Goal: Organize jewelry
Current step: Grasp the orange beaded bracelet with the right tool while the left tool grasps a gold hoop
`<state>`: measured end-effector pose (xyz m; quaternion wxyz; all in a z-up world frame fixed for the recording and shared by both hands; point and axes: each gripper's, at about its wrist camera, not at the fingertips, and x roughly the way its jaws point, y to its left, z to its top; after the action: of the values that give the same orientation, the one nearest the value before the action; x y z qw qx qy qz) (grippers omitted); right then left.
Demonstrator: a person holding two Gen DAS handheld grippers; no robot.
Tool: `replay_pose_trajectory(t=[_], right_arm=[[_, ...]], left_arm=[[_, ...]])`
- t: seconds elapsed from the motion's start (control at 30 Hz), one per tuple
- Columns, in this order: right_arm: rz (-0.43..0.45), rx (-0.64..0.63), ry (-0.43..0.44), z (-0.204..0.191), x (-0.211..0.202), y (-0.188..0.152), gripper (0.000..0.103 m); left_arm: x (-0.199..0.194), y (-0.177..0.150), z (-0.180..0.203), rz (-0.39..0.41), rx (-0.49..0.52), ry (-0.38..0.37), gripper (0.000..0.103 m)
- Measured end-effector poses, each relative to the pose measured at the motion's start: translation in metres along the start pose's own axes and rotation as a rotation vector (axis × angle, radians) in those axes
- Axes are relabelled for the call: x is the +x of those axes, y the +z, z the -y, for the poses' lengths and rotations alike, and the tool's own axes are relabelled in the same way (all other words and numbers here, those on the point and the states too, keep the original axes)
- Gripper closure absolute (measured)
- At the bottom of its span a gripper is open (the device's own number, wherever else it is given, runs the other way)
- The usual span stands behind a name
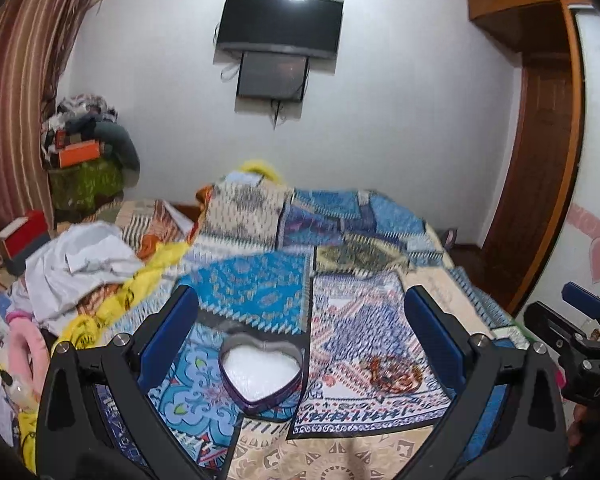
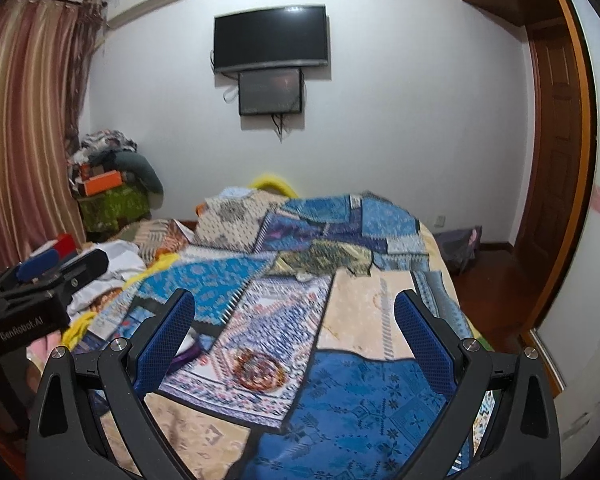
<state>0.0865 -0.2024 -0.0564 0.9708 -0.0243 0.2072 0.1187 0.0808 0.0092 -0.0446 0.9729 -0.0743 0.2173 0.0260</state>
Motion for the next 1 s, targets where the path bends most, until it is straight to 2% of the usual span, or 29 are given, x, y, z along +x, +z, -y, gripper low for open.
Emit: replay_pose_trajectory(t=[0.2,0.4,0.47,0.53,0.7,0.83,0.9,0.97,1.0], right_arm=[[-0.104,-0.008,-0.032,0.013,0.025,-0.017,0.004],[-0.191,0.005,-0.016,0.023,0.052,-0.029,0.004],[-0.217,0.014,-0.006,0.026,0.060,-0.034,0.004],[-0.241,0.027,0.008,0.029,0.066,-0.039,0.004],[-0.279,0.044,0.033,0.034,0.081,-0.047,0.017],[-0.308,0.047,0.068,0.034,0.089,-0.050,0.031],[-0.320,0.049,0.091,0.032,0.093,-0.051,0.034],[-0.328,0.049,0.112,0.030,0.095,-0.052,0.038],[-0.333,0.047,0.124,0.029,0.098,-0.051,0.041]], left_arm=[[0.046,-0.018,0.002,-0.145,0.012,0.024,0.000],[0.080,-0.041,0.013,-0.234,0.057,0.007,0.003],[0.089,-0.047,0.017,-0.268,0.070,-0.011,0.016],[0.096,-0.052,0.019,-0.304,0.074,-0.034,0.020],[0.111,-0.062,0.027,-0.344,0.084,-0.081,0.030],[0.122,-0.068,0.034,-0.381,0.093,-0.124,0.046],[0.125,-0.070,0.036,-0.391,0.093,-0.134,0.054],[0.128,-0.073,0.038,-0.403,0.093,-0.150,0.067],[0.130,-0.074,0.039,-0.409,0.096,-0.159,0.069]])
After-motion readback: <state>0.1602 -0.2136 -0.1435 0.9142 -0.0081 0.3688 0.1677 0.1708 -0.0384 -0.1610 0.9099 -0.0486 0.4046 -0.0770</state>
